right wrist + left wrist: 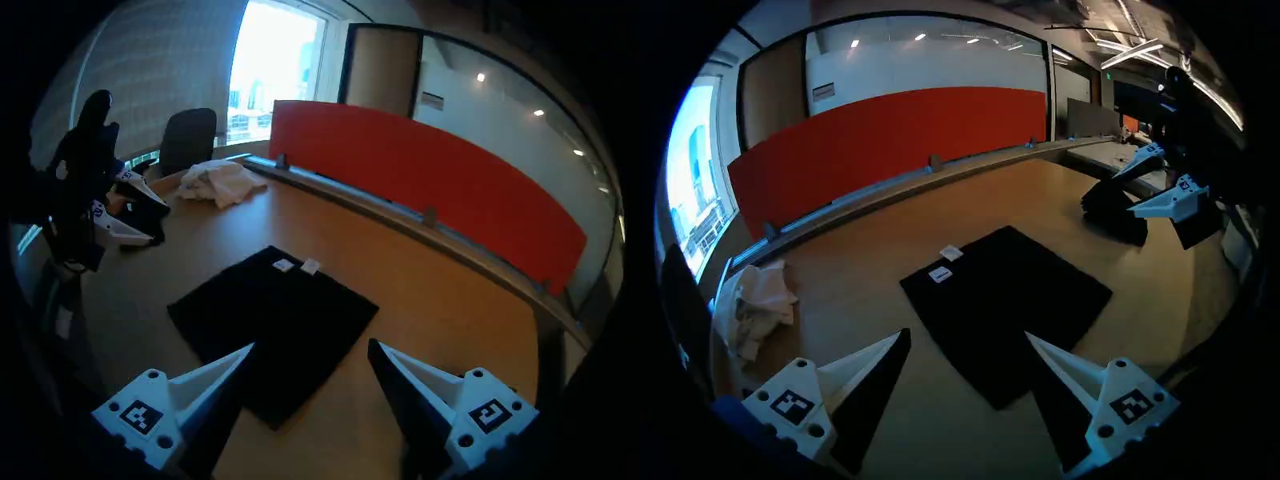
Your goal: Fold towel
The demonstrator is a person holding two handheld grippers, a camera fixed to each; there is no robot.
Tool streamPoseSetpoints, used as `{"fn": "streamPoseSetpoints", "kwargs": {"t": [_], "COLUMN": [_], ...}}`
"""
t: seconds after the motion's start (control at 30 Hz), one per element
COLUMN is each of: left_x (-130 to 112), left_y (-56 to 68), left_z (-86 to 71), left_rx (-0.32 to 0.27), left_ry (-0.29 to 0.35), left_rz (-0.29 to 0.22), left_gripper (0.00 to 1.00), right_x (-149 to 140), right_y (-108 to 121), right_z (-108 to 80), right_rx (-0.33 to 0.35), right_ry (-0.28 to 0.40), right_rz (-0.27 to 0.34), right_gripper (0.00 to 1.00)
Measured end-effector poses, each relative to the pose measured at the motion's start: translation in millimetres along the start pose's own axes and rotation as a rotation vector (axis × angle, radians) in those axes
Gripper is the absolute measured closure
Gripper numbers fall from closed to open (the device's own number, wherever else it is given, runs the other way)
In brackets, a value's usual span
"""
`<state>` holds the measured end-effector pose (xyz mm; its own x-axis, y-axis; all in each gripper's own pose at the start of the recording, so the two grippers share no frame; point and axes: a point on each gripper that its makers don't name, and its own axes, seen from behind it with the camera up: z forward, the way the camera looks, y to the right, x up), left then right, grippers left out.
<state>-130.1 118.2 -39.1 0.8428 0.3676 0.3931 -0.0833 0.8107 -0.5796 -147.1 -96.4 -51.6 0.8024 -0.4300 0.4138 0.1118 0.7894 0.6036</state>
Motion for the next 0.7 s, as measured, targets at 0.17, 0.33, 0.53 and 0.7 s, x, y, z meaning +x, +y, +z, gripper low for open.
{"fn": "streamPoseSetpoints", "kwargs": {"t": [0.17,0.33,0.53,0.7], "left_x": [-18,-38,-63,-81], "left_y": [3.5,6.8,13.6,20.0], "left_z": [13.1,24.4,36.7,45.3], "left_rx": [-0.004,-0.010,-0.024,-0.035], "left_ry": [-0.023,-0.054,-0.094,-0.124], "left_rz": [-0.006,-0.010,-0.011,-0.014], "left_gripper": [0.06,0.06,0.06,0.06], "right_x": [-19,-40,-70,-92], "right_y": [-5,-9,-14,-18], "right_z": [11.3,22.5,34.2,42.8], "right_rx": [0.008,0.019,0.028,0.036], "right_ry": [-0.022,-0.048,-0.094,-0.128], "right_rz": [0.008,0.020,0.022,0.022], "right_gripper": [0.00,0.00,0.00,0.00]}}
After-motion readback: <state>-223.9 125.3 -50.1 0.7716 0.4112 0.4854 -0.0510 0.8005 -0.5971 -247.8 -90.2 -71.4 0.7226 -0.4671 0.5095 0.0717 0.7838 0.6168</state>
